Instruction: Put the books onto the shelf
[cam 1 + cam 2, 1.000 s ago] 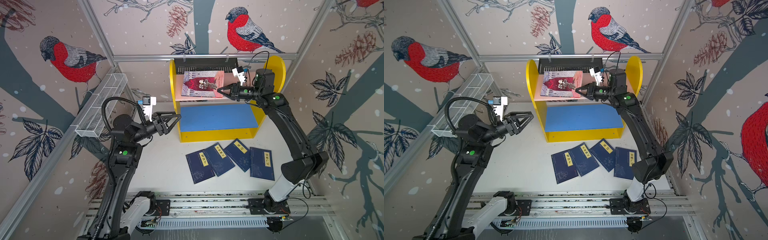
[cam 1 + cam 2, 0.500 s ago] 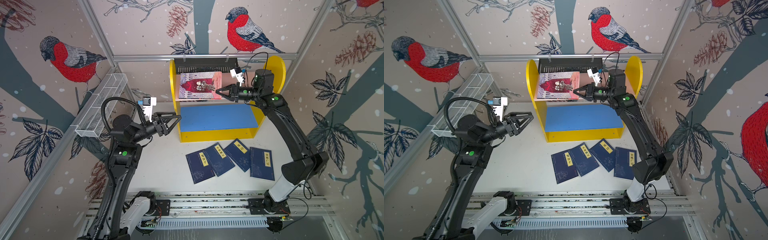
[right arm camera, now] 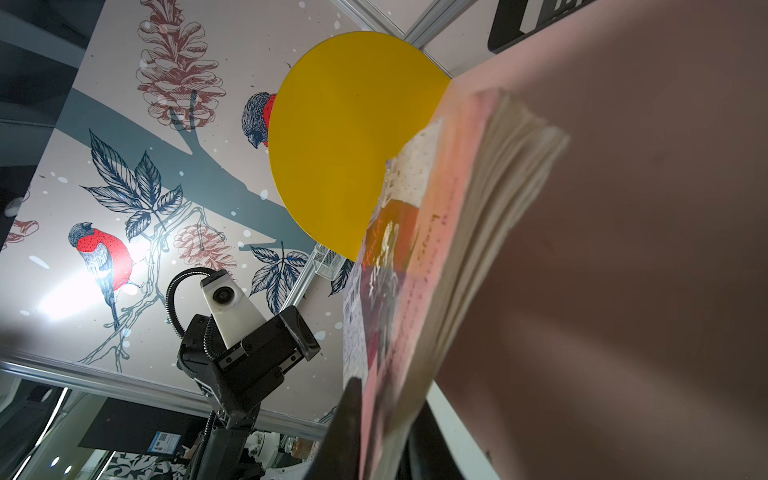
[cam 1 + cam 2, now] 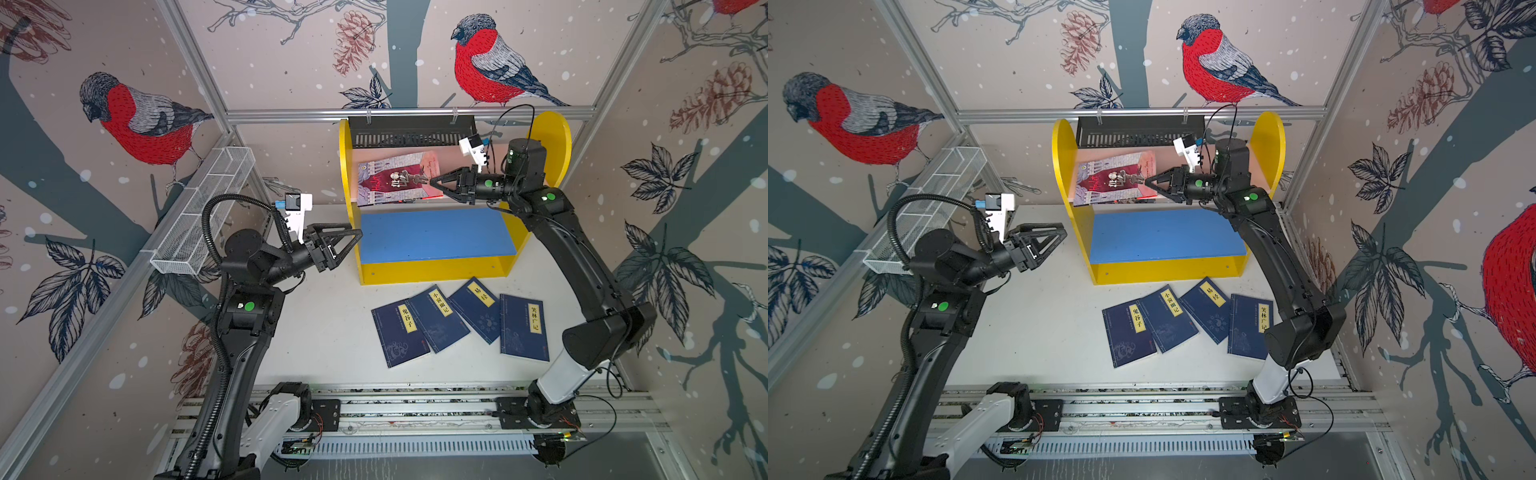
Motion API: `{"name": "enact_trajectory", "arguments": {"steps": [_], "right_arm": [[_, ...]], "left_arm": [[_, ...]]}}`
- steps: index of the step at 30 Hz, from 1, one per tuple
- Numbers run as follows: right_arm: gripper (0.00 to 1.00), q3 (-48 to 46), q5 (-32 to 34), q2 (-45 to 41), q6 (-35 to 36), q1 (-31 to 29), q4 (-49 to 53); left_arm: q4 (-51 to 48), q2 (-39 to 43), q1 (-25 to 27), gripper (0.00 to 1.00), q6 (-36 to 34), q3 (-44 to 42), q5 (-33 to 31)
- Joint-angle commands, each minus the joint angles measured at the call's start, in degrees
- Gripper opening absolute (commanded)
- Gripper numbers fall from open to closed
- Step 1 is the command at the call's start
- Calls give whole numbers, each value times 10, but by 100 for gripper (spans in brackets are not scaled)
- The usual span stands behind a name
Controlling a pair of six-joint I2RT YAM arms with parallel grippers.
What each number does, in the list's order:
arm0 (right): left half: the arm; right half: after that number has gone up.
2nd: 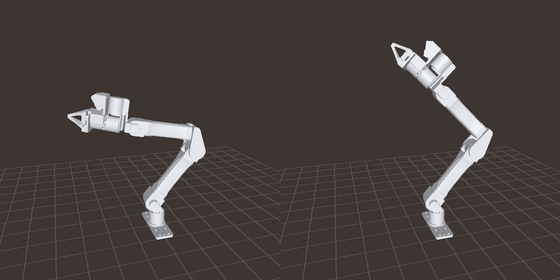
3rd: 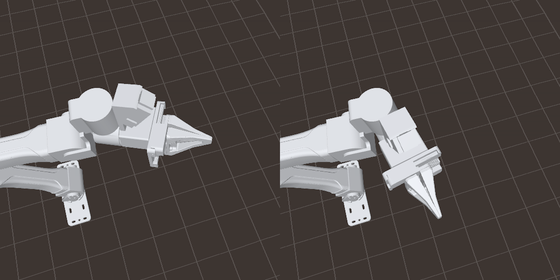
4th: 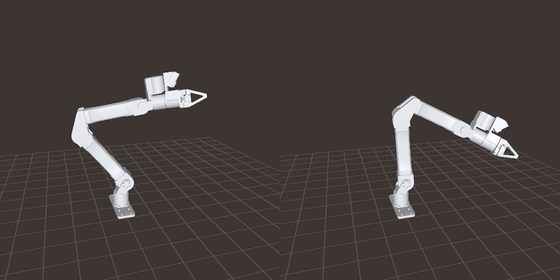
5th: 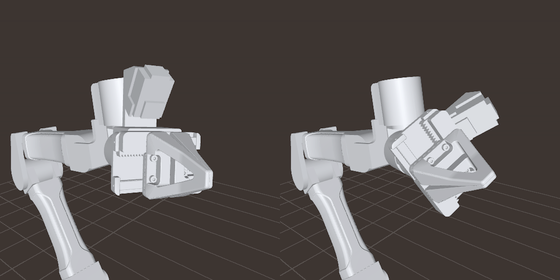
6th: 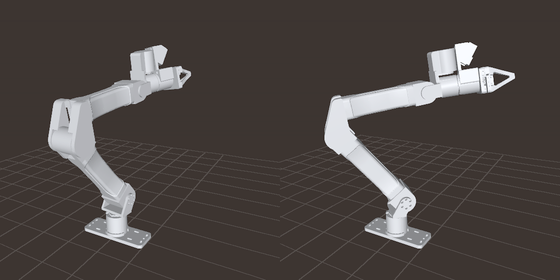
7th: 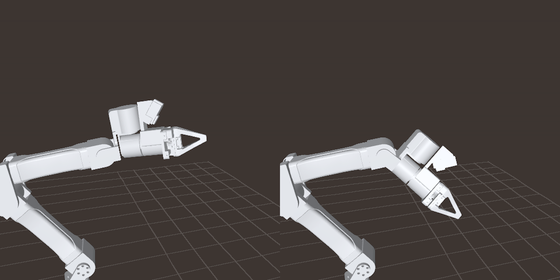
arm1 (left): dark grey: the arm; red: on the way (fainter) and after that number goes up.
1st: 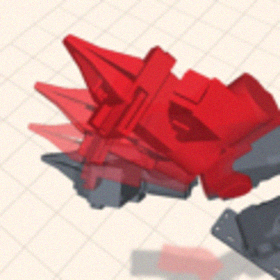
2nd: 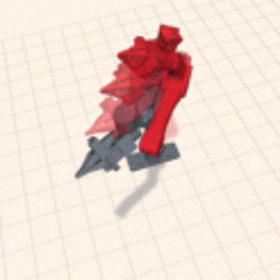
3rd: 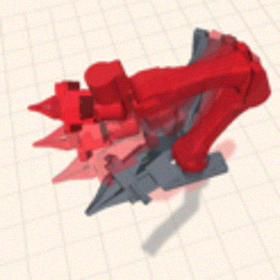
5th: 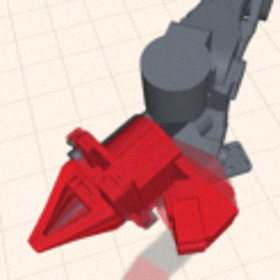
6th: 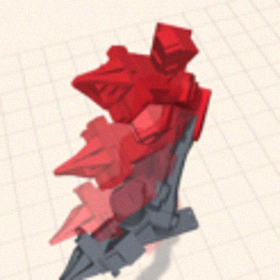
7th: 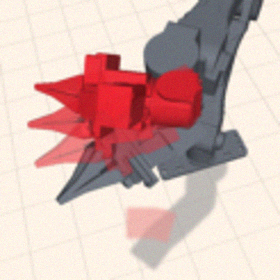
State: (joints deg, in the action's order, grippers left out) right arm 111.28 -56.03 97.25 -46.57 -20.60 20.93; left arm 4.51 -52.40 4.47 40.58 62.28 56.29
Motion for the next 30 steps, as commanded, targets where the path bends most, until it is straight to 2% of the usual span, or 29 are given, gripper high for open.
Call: {"name": "enact_trajectory", "arguments": {"steps": [1, 9, 11, 12, 14, 18, 22, 25, 26, 30], "right_arm": [[11, 4, 31, 1, -4, -2, -11], [11, 7, 29, 4, -44, -4, -49], [3, 7, 29, 5, -49, -4, -53], [3, 7, 29, 5, -51, -4, -55], [17, 8, 32, 7, -54, -4, -56], [28, 17, 45, 12, -51, -4, -44], [32, 18, 66, 14, -55, -5, -43], [44, 23, 83, 17, -59, -7, -42], [48, 25, 91, 19, -60, -8, -39], [50, 37, 125, 22, -46, -12, -14]], "left_arm": [[37, -1, -1, 80, 16, 3, -17], [31, -2, -1, 80, 6, 13, -22], [31, -1, -1, 80, 5, 14, -23], [32, -2, 0, 80, 5, 15, -23], [34, 0, -1, 80, 8, 15, -24], [42, 0, -1, 80, 13, 19, -29], [33, 3, -1, 80, 16, 27, -52], [20, 5, 0, 80, 4, 41, -73], [12, 4, 0, 80, -6, 48, -82], [-45, 0, 0, 80, -73, 78, -132]]}}
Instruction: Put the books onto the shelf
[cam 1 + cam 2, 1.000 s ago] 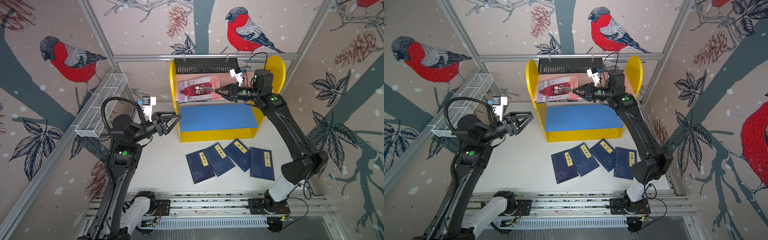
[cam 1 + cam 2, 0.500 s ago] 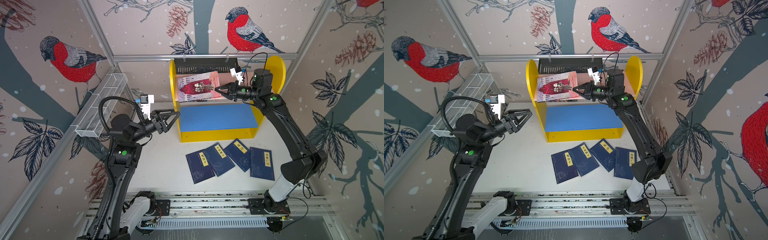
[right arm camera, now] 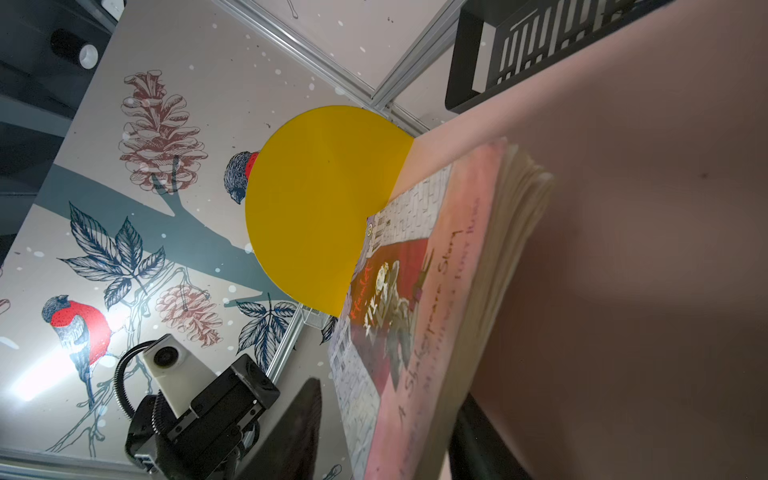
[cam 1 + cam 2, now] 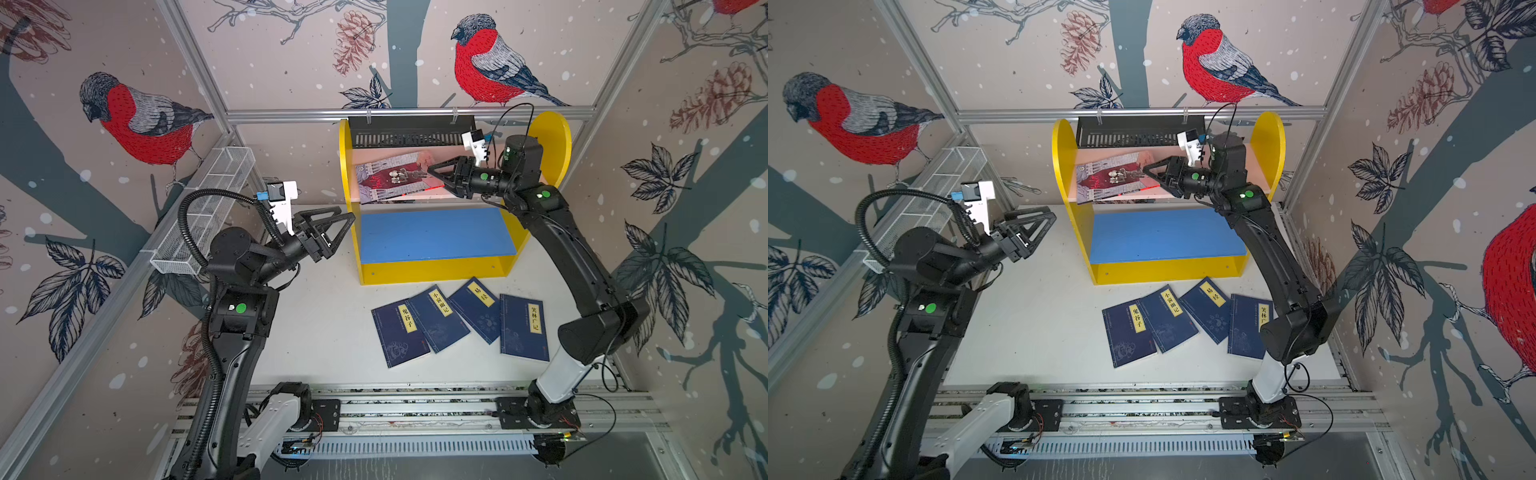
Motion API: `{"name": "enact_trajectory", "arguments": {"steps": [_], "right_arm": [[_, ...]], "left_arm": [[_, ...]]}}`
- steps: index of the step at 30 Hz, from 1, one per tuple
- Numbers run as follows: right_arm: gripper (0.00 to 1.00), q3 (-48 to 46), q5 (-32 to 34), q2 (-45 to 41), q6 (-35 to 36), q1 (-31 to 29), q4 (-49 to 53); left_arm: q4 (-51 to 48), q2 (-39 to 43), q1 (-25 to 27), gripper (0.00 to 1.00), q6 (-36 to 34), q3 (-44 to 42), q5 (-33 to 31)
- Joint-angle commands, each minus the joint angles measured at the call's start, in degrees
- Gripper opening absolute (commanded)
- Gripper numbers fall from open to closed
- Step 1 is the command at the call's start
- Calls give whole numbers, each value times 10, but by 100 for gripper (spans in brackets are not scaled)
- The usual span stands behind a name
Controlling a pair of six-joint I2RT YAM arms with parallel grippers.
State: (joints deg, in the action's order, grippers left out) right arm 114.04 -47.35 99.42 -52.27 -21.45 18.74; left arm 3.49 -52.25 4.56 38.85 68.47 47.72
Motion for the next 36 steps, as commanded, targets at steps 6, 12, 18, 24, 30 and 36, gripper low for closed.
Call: {"name": "enact_trajectory", "arguments": {"steps": [6, 12, 18, 24, 30, 36], "right_arm": [[57, 32, 101, 5, 44, -18, 55], [61, 104, 184, 30, 106, -48, 142], [64, 123, 271, 38, 146, -72, 187], [67, 122, 308, 35, 160, -90, 192], [72, 120, 347, 27, 188, -93, 205], [73, 111, 368, 14, 213, -91, 213]], "left_arm": [[-84, -4, 1, 80, -133, 32, -116], [-118, 1, 6, 81, -240, 25, -156], [-122, 6, 17, 87, -290, 2, -134], [-123, -6, 37, 87, -343, -9, -166], [-109, -27, 53, 87, -366, -14, -174], [-104, -44, 59, 86, -370, -12, -174]]}}
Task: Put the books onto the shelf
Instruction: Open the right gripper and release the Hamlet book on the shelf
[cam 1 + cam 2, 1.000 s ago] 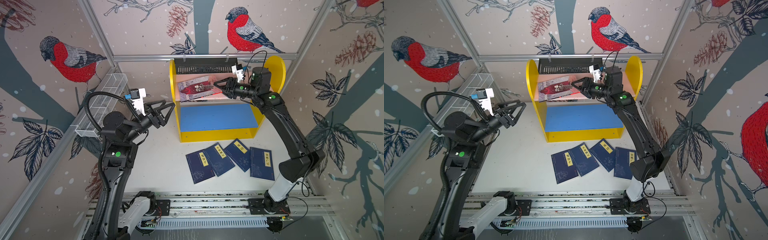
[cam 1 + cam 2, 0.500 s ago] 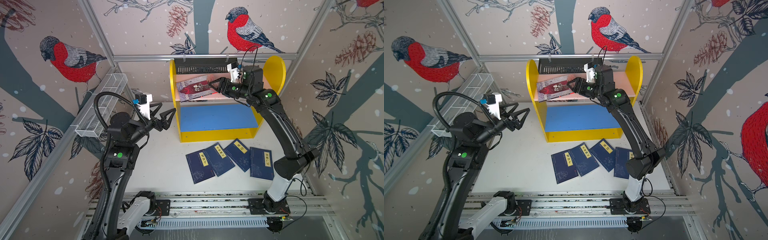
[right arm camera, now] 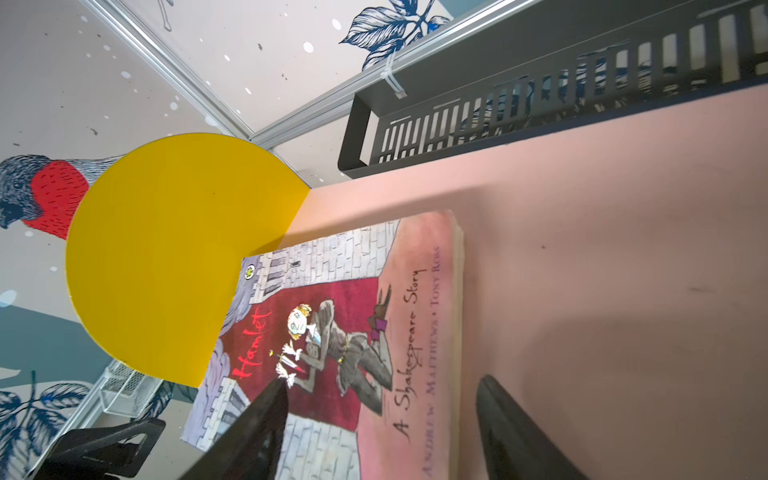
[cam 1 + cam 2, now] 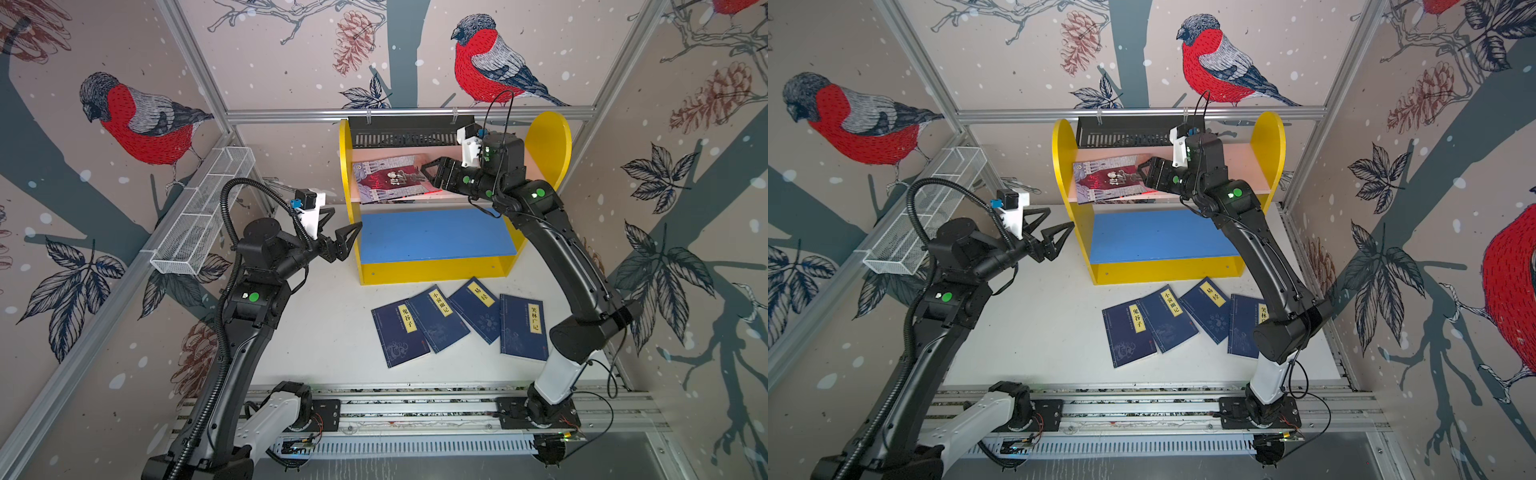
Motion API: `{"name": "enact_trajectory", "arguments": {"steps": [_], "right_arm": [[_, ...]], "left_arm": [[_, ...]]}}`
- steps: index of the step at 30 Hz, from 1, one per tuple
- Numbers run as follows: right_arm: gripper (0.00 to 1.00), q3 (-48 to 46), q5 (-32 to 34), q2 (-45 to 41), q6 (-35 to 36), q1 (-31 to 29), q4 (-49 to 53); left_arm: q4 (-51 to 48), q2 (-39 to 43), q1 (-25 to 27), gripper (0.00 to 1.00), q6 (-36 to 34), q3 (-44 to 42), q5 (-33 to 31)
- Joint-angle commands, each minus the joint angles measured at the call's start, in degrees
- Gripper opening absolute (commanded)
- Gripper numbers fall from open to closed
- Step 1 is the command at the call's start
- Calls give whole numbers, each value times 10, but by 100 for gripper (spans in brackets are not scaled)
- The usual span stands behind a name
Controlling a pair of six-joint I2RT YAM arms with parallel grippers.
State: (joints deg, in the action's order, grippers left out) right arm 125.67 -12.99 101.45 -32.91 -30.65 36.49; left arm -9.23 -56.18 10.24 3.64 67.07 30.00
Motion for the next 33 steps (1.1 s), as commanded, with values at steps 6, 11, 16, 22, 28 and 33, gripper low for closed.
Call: {"name": "enact_trajectory", "arguments": {"steps": [6, 11, 16, 22, 28, 33], "right_arm": [[72, 9, -9, -2, 30, 2, 60], [72, 34, -30, 10, 41, 2, 97], [72, 48, -51, 22, 50, -8, 120], [70, 51, -56, 18, 51, -12, 127], [68, 49, -69, 14, 50, -20, 125], [68, 42, -63, 10, 50, -27, 126]], "left_arm": [[19, -16, 4, 85, -23, 7, -4], [28, -35, 4, 84, -15, 21, -3], [29, -54, 6, 83, -15, 42, -6], [33, -61, 6, 81, -23, 45, -15], [37, -62, 6, 77, -39, 46, -30], [37, -63, 7, 76, -43, 49, -30]]}}
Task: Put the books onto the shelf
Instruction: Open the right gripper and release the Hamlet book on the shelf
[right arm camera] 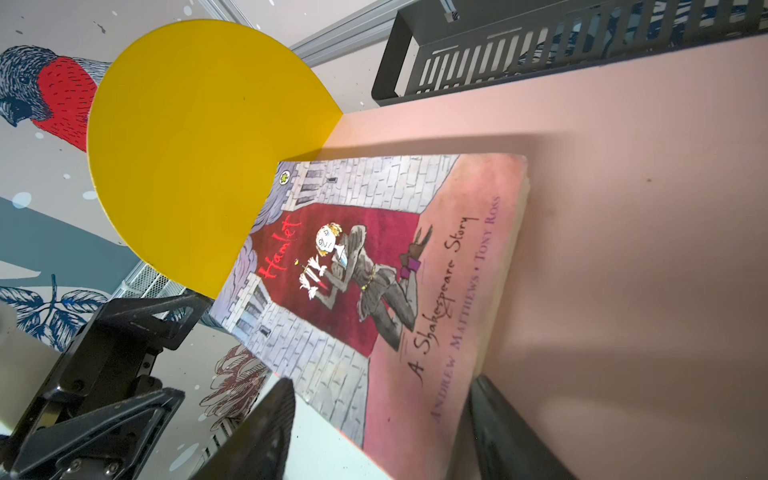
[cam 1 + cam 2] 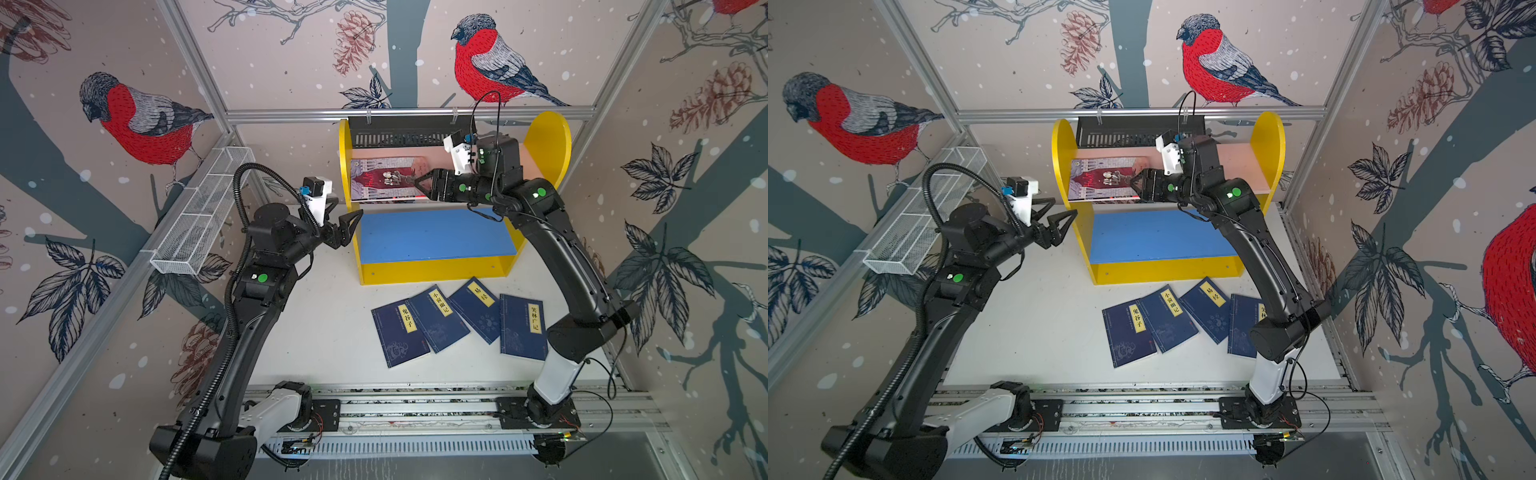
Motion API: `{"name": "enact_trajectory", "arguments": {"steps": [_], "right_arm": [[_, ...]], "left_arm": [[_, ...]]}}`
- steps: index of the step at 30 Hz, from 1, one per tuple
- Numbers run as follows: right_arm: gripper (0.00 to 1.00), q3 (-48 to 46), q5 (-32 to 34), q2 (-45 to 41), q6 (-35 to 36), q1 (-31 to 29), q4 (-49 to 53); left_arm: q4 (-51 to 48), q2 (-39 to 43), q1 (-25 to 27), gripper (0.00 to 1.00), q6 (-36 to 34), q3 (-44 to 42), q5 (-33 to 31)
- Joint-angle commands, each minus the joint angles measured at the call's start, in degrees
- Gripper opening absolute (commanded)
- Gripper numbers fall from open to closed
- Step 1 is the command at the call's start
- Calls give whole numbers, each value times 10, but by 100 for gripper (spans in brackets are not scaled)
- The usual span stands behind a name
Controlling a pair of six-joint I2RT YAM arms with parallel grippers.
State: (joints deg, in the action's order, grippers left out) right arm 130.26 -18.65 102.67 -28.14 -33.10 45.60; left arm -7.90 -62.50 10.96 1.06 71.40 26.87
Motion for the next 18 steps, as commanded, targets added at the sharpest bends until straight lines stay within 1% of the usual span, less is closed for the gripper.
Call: {"name": "enact_trajectory", "arguments": {"steps": [1, 6, 10, 15, 16, 18], "right_arm": [[68, -6, -3, -4, 3, -3, 34], [70, -6, 3, -8, 1, -3, 30], [71, -6, 15, -9, 2, 13, 30], [70, -10, 20, -18, 0, 20, 18], [70, -12, 28, -24, 4, 19, 16], [69, -18, 77, -45, 24, 5, 15]], "left_arm": [[23, 1, -1, 76, -18, 5, 2], [19, 4, -1, 76, -23, 8, -2], [13, 5, -1, 76, -28, 12, 5], [16, 3, -1, 76, -41, 11, -16], [16, 2, -1, 75, -45, 12, -19], [10, 1, -1, 74, -63, 15, -15]]}}
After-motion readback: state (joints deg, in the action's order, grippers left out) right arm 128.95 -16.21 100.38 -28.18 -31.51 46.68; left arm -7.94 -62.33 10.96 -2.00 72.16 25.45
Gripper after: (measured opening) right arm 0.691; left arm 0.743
